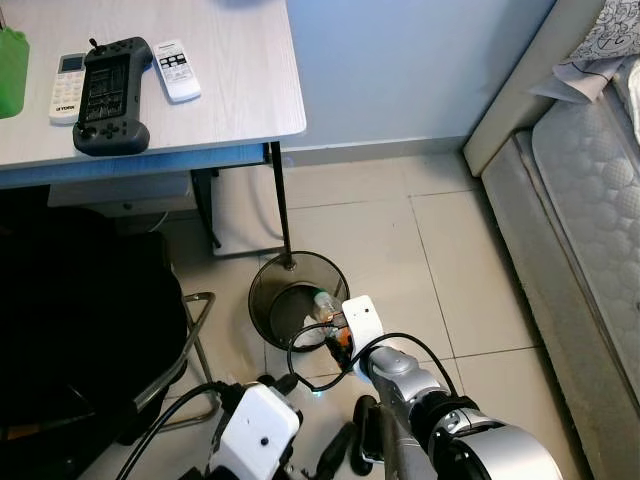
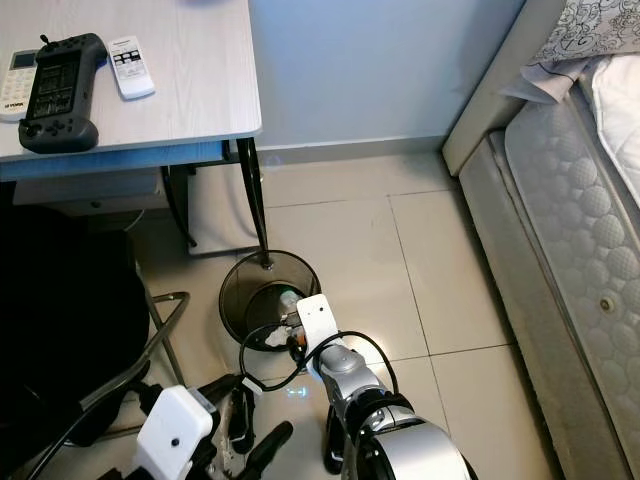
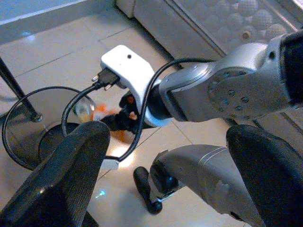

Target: Clean up the room

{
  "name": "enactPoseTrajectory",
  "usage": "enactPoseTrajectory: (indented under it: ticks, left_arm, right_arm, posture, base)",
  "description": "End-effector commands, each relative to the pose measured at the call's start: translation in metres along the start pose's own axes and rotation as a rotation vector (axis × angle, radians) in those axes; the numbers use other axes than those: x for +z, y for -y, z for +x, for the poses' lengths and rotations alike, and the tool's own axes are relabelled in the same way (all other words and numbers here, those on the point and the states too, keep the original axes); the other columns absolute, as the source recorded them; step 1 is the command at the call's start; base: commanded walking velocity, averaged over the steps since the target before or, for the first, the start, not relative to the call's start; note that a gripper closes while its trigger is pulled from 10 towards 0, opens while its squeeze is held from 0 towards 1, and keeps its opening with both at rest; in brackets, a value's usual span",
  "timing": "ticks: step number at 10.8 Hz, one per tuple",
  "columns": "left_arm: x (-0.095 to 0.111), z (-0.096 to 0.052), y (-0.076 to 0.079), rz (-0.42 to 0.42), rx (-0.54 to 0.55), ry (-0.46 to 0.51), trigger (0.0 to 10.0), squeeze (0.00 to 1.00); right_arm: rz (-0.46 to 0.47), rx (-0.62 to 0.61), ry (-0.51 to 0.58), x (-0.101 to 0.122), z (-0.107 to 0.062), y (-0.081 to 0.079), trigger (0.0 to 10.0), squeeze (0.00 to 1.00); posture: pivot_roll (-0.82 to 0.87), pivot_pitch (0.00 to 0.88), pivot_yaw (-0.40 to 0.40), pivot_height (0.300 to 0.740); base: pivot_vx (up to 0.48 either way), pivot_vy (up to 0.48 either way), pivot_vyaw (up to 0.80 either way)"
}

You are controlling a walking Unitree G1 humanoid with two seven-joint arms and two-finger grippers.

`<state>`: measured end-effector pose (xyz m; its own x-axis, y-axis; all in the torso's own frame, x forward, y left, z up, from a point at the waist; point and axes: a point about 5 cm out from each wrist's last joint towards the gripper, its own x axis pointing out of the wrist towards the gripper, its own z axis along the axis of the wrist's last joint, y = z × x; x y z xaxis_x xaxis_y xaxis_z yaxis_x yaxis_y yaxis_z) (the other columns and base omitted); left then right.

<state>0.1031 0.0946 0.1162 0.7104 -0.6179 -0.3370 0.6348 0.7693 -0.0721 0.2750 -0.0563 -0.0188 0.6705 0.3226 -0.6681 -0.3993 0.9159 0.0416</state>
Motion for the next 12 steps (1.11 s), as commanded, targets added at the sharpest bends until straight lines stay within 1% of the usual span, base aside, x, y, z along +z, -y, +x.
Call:
enactPoseTrajectory:
  ticks: [1, 6, 7, 8, 9, 10, 11, 12]
  left_arm:
    - [-0.003, -0.003, 0.006, -0.013, -0.011, -0.024, 10.0, 0.00]
    - [-0.003, -0.001, 0.008, -0.023, -0.009, -0.024, 10.0, 0.00]
    - [-0.002, 0.000, 0.008, -0.026, -0.008, -0.021, 10.0, 0.00]
    - [-0.002, 0.001, 0.008, -0.027, -0.008, -0.020, 10.0, 0.00]
    - [-0.003, 0.004, 0.004, -0.017, 0.012, -0.019, 10.0, 0.00]
    - [-0.004, 0.006, -0.003, -0.013, 0.054, -0.018, 10.0, 0.00]
    - [-0.008, 0.014, -0.021, -0.028, 0.138, -0.011, 10.0, 0.00]
    - [-0.008, 0.022, -0.042, -0.028, 0.213, 0.013, 10.0, 0.00]
  right_arm:
    - [0.047, 0.071, -0.040, -0.013, 0.001, -0.030, 10.0, 1.00]
    - [0.046, 0.080, -0.038, -0.015, 0.000, -0.030, 10.0, 1.00]
    - [0.009, 0.081, -0.033, -0.014, 0.000, -0.029, 10.0, 0.35]
    - [0.000, 0.072, -0.030, -0.013, 0.000, -0.028, 10.0, 0.00]
    - [-0.012, 0.062, -0.004, -0.008, 0.001, -0.025, 10.0, 0.00]
    - [-0.005, 0.042, 0.036, 0.000, 0.001, -0.021, 10.0, 0.00]
    - [0.013, 0.002, 0.096, 0.011, 0.001, -0.011, 10.0, 0.00]
    - [0.013, -0.032, 0.178, 0.024, -0.001, 0.002, 10.0, 0.00]
  posture:
    - [0.25, 0.374, -0.022, 0.711]
    - [0.25, 0.385, -0.024, 0.711]
    - [0.23, 0.387, -0.030, 0.711]
    - [0.23, 0.387, -0.028, 0.711]
    - [0.22, 0.378, -0.026, 0.711]
    - [0.21, 0.359, -0.026, 0.711]
    - [0.19, 0.291, -0.026, 0.711]
    - [0.17, 0.248, -0.025, 0.711]
  base:
    - [0.000, 0.000, 0.00]
    - [0.000, 0.000, 0.00]
    - [0.000, 0.000, 0.00]
    - [0.000, 0.000, 0.00]
    - [0.000, 0.000, 0.00]
    - [0.000, 0.000, 0.00]
    - [0.000, 0.000, 0.00]
    - [0.000, 0.000, 0.00]
